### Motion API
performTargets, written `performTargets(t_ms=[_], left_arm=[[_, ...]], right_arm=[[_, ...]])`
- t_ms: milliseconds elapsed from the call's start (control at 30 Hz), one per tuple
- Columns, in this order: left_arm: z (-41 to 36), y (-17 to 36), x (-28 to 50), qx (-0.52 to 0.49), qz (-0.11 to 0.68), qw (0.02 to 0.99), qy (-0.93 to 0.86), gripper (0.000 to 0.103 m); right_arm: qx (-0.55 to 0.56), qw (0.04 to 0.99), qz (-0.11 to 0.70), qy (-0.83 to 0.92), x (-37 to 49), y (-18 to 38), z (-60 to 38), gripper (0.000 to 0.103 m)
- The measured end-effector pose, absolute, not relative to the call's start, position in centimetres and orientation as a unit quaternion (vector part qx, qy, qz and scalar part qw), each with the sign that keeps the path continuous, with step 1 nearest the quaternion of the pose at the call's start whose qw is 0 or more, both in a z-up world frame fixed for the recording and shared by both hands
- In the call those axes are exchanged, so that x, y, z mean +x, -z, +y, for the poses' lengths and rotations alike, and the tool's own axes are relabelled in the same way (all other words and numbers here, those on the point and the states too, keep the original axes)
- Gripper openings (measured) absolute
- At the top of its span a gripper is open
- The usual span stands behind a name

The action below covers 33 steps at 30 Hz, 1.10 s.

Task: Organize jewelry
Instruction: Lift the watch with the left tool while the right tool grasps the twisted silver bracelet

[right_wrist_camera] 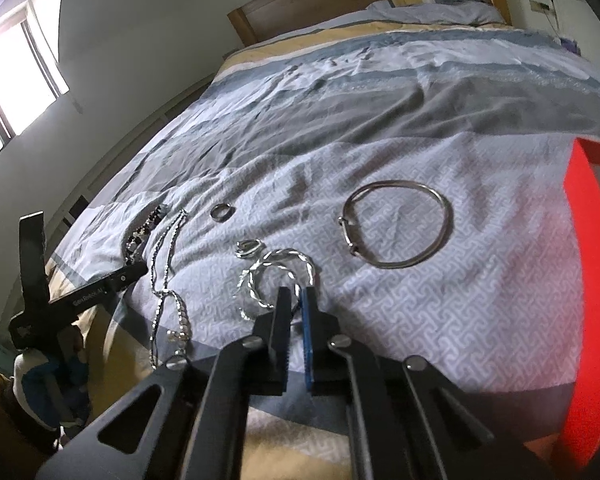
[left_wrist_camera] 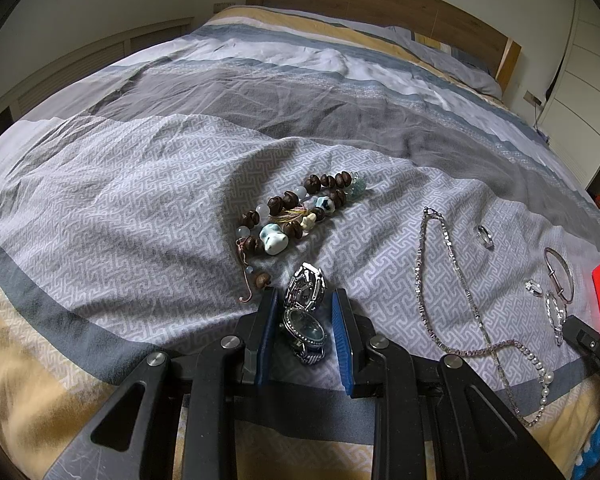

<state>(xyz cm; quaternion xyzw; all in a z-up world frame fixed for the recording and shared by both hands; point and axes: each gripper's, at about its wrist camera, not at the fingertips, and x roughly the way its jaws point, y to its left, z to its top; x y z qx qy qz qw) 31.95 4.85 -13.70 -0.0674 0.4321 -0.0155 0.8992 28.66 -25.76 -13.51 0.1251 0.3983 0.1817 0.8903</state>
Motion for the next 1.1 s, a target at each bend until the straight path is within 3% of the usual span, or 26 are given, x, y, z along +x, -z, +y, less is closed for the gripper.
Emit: performTargets(t_ms=[333,533,1100], left_arm=[[4.8,13.6,31.8,-0.067,0.431,0.900,0.014,0.026],[5.1,12.7,31.2,-0.067,0.426,0.902,0.015,0.013],[2.0,8.5,25.7,-0.051,0.414,0.907,0.062,0.012]], right_arm=[[0.101,0.899,0.390,-0.169,26.9,12.4,-26.3,0.003],[0.093,0.905,0.384,-0.157,25.3,11.1,-27.1,0.002],[0.091,0.912,0.372,-0.151,21.2,7.1,-28.1,0.000]])
